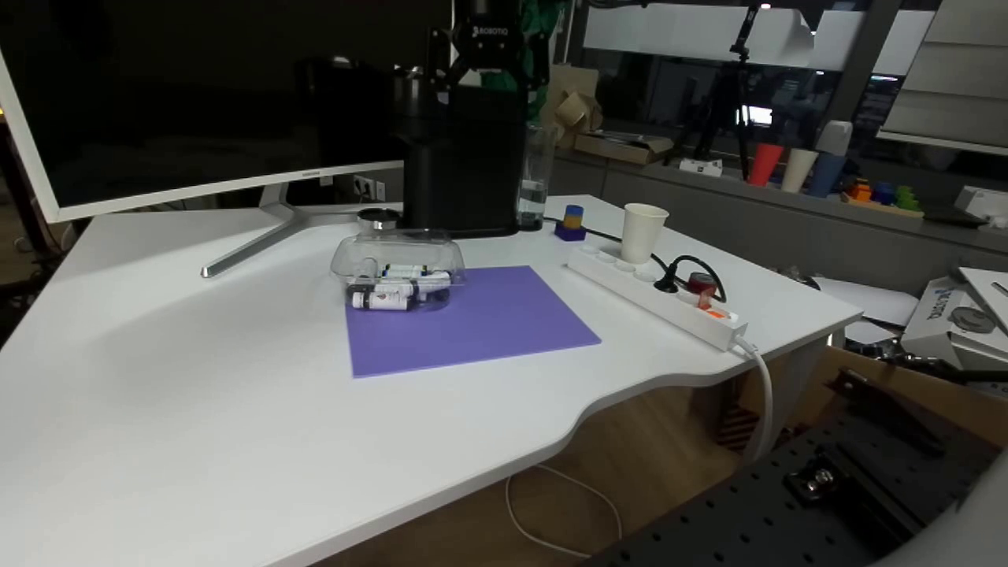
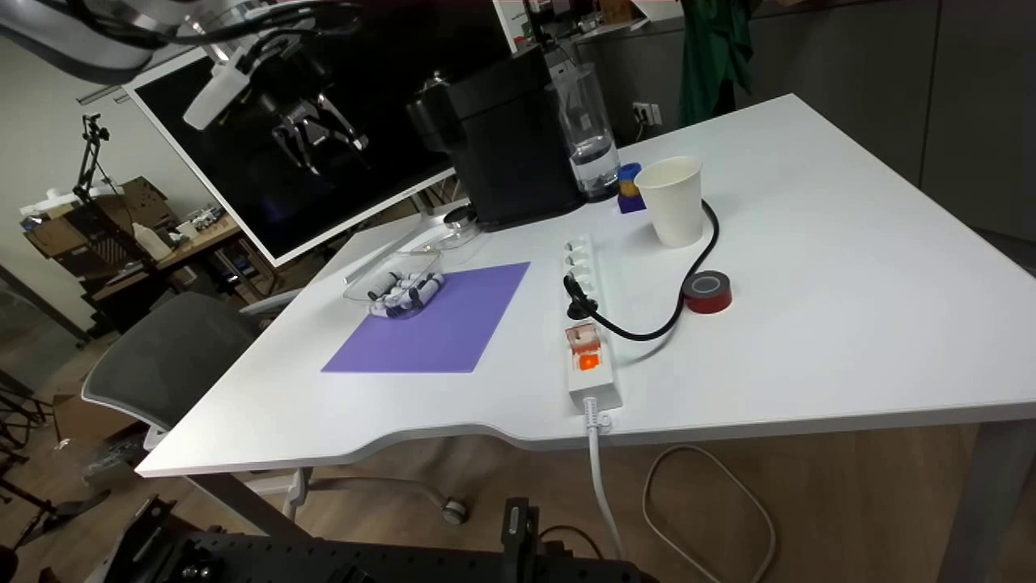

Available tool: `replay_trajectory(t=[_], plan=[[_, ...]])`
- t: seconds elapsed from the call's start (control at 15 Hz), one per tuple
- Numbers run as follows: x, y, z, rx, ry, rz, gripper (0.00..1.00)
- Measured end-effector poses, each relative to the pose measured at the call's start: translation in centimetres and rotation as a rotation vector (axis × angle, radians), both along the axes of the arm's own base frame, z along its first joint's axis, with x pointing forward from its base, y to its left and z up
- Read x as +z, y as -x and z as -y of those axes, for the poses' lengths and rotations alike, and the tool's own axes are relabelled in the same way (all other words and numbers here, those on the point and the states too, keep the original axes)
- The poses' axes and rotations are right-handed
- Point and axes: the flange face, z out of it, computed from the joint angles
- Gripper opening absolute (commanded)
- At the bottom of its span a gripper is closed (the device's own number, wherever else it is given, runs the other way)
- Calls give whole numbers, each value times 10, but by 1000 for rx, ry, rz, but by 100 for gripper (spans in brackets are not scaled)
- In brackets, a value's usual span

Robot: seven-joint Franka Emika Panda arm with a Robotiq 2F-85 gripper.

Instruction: Pick an object from the plastic container and put it on the table

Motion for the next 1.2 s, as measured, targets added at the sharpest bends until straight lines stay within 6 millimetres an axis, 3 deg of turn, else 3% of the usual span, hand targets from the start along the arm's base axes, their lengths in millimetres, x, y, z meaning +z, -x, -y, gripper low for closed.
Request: replay_trajectory(t=[0.27, 0.67, 0.93, 1.2], plan=[[-55, -17, -17, 97, 8, -13, 100], [-125, -64, -37, 234, -5, 27, 100], [-145, -82, -69, 304, -65, 30, 100], [-144, -85, -95, 313, -114, 32, 100]])
